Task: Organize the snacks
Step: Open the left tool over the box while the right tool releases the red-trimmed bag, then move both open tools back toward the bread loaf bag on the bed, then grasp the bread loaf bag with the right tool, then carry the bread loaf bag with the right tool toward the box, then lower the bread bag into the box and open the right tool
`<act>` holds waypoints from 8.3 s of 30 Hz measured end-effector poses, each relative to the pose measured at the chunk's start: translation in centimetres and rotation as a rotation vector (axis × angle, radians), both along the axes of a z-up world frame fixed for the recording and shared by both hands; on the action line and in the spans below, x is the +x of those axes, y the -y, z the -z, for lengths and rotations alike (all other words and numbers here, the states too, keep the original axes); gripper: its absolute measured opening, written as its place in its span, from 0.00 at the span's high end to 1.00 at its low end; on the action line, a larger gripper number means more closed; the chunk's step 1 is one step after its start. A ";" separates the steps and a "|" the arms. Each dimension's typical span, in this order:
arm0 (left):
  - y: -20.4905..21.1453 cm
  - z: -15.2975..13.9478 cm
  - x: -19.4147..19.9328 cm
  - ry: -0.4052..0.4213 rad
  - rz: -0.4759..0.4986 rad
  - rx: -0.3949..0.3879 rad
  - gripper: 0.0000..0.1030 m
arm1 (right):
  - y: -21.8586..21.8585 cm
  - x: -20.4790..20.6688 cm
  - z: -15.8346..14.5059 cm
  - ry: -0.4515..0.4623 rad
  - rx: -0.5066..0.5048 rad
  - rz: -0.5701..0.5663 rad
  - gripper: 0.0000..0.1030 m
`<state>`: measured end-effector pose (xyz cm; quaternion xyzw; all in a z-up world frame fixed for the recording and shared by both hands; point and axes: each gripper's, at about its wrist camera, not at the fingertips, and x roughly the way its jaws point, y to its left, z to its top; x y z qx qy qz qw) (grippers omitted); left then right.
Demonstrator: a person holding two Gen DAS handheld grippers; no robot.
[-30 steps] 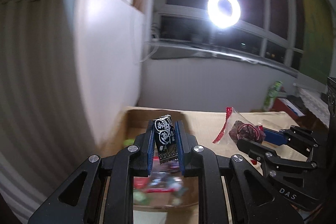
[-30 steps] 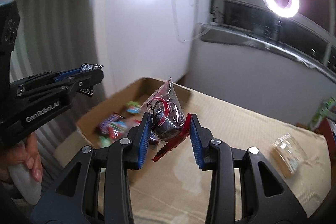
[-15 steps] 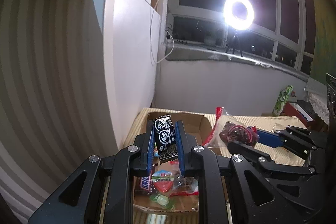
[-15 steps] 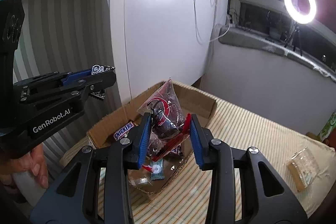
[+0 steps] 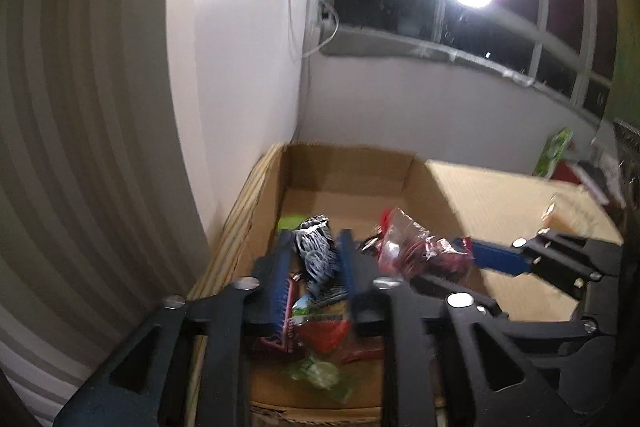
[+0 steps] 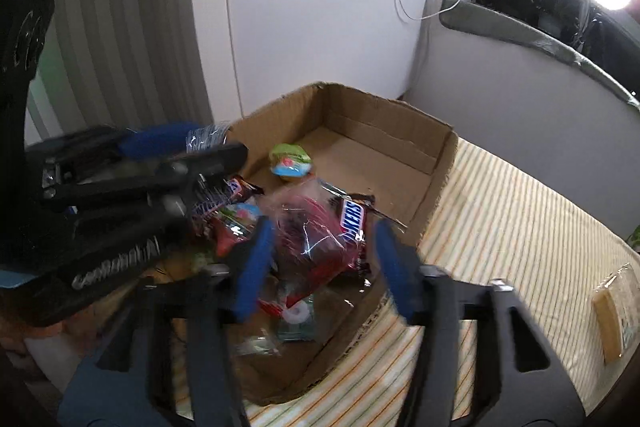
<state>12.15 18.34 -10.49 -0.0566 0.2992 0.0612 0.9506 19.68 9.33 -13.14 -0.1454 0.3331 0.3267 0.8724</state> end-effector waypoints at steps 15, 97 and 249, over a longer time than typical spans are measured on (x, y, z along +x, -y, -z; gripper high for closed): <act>0.4 -2.2 -2.4 0.071 -0.045 0.033 0.26 | 1.5 -2.3 -3.5 0.078 0.039 0.020 0.41; 30.7 4.9 17.4 -0.239 0.629 -0.231 0.33 | 40.6 11.7 4.6 -0.349 0.409 0.521 0.42; 0.7 -3.9 -3.0 0.033 -0.070 -0.007 0.21 | 6.9 -5.2 -7.0 0.175 0.135 0.154 0.08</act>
